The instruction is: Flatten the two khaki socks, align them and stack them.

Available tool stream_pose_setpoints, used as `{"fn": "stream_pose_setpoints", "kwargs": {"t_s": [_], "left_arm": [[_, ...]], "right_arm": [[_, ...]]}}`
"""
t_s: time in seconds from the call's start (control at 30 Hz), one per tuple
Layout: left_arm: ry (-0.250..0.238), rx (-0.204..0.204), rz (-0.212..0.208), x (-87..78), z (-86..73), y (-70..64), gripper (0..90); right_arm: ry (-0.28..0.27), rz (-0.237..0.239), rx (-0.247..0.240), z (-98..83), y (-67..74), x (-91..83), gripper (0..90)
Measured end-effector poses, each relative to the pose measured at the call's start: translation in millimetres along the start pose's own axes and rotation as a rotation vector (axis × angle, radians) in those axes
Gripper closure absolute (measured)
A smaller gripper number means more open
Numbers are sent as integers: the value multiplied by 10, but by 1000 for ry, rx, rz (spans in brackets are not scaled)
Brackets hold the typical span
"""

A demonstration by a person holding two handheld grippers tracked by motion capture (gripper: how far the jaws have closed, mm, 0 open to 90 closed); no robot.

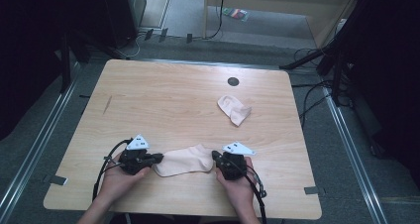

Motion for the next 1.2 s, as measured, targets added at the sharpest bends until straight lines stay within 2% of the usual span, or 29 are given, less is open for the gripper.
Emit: {"fn": "stream_pose_setpoints", "kwargs": {"t_s": [0.13, 0.2, 0.27, 0.3, 0.33, 0.37, 0.4, 0.43, 0.47, 0.5, 0.57, 0.6, 0.63, 0.67, 0.7, 0.77, 0.83, 0.9, 0.93, 1.03, 1.1, 1.2], "left_arm": [[26, 42, -8, 22, -9, -39, 892], [35, 56, -6, 44, -9, -58, 892], [23, 63, -12, 56, -5, -65, 891], [1, 58, -12, 55, -3, -65, 837], [-11, 48, -13, 54, -2, -62, 837], [-56, 19, 6, 34, 10, -28, 607], [-56, 19, 6, 34, 10, -28, 582], [-125, -10, 18, -19, 14, 18, 556], [-125, -10, 18, -19, 14, 18, 525], [-163, -38, 19, -55, 17, 59, 525], [-256, -95, 42, -112, -1, 141, 469], [-301, -125, 66, -145, -28, 211, 425], [-301, -125, 66, -145, -28, 211, 413], [-328, -135, 96, -162, -48, 248, 413], [-351, -143, 137, -181, -70, 292, 365], [-363, -165, 170, -200, -100, 351, 344], [-366, -178, 211, -204, -126, 377, 262], [-368, -180, 232, -190, -132, 374, 175], [-373, -178, 242, -184, -132, 369, 175], [-352, -187, 248, -149, -133, 378, 147], [-337, -201, 250, -129, -131, 384, 147], [-330, -195, 251, -121, -129, 379, 147]], "right_arm": [[25, -9, 22, -120, -65, -190, 900], [40, -8, 40, -148, -119, -202, 900], [45, -2, 42, -149, -125, -198, 900], [60, 36, 54, -155, -121, -193, 864], [60, 36, 54, -155, -121, -193, 864], [47, 53, 41, -142, -133, -203, 607], [47, 53, 41, -142, -133, -203, 607], [14, 36, 43, -92, -179, -241, 509], [14, 36, 43, -92, -179, -241, 509], [-1, 33, 48, -70, -205, -259, 490], [-45, 5, 67, -12, -279, -299, 462], [-67, -32, 80, 20, -329, -295, 451], [-69, -47, 80, 32, -342, -283, 447], [-69, -47, 80, 32, -342, -283, 447], [-83, -96, 78, 86, -386, -238, 439], [-93, -110, 83, 112, -405, -227, 430], [-126, -151, 100, 201, -468, -205, 413], [-164, -194, 107, 320, -549, -167, 396], [-164, -194, 107, 320, -549, -167, 396], [-193, -235, 114, 441, -647, -72, 397], [-182, -256, 123, 540, -735, 58, 392], [-175, -264, 129, 620, -789, 152, 388]]}}
Point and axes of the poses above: each handheld gripper's, and its own axes: x roughly forward along the jaws, z roughly out of its top, y roughly to its left, the point moved 2 cm from there along x, roughly forward along the jaws, and after that the axes turned 1 degree about x, right-handed, at the moved point
